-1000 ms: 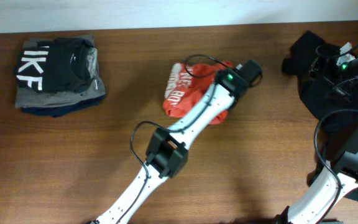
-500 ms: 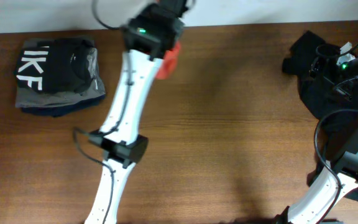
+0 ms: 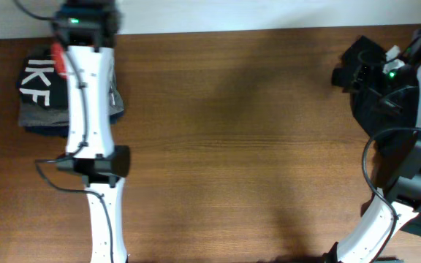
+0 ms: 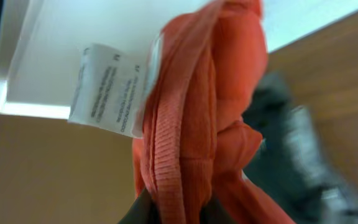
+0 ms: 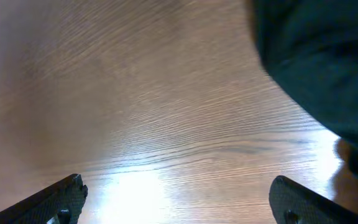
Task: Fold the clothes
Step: 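Carry the red bundle with the left gripper to the IKF stack, then lower the red bundle onto the stack and open the left gripper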
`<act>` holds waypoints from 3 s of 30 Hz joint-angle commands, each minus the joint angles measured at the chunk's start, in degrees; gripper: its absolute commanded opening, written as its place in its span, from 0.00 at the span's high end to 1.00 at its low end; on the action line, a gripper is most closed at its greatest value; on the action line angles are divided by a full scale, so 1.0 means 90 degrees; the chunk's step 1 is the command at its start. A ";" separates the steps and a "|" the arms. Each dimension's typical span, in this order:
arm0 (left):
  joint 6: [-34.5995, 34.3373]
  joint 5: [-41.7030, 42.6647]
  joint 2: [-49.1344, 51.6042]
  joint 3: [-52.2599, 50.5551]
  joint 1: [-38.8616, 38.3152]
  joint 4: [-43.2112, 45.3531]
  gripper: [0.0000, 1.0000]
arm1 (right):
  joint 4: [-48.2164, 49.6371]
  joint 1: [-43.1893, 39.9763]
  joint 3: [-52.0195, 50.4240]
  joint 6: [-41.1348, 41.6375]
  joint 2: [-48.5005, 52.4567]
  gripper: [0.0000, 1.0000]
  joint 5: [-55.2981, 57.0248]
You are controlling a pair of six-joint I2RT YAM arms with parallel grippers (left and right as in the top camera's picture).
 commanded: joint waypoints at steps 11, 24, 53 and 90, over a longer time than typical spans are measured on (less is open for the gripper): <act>0.2696 0.3274 -0.0138 -0.0474 0.2431 0.0597 0.99 | 0.0010 0.0979 0.0129 -0.0058 -0.0141 0.01 -0.0034; 0.3237 0.3881 -0.0119 -0.3033 0.3019 0.3793 1.00 | -0.0112 0.1260 0.0129 -0.0061 -0.0141 0.01 -0.0032; 0.3128 0.5773 -0.0109 -0.4274 0.1399 0.1450 0.01 | 0.0036 0.1260 0.0129 -0.0061 -0.0141 0.01 -0.0012; -0.5003 0.5294 -0.0381 -0.5117 0.3276 0.1904 0.18 | 0.0056 0.1260 0.0129 -0.0063 -0.0141 0.01 -0.0012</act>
